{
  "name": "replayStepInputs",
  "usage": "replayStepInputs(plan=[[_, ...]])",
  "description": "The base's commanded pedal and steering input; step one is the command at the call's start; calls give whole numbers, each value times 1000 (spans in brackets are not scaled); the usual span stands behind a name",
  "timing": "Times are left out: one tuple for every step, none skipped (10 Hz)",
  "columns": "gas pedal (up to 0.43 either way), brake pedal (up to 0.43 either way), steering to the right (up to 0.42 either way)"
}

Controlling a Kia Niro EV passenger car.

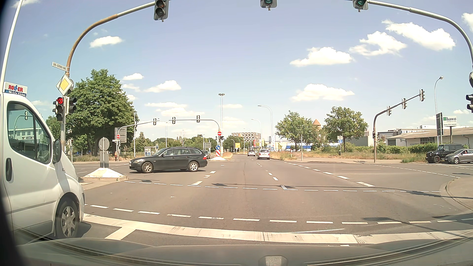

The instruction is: Follow the waypoints while adhering to traffic rules and regulations

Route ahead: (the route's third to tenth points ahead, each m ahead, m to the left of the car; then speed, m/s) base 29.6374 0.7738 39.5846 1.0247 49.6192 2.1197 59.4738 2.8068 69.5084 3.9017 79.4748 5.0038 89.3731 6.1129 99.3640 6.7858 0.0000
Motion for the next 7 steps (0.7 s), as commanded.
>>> replayStepInputs(plan=[[0,341,0],[0,335,0],[0,335,0],[0,341,0],[0,335,-1],[0,335,0],[0,335,0]])
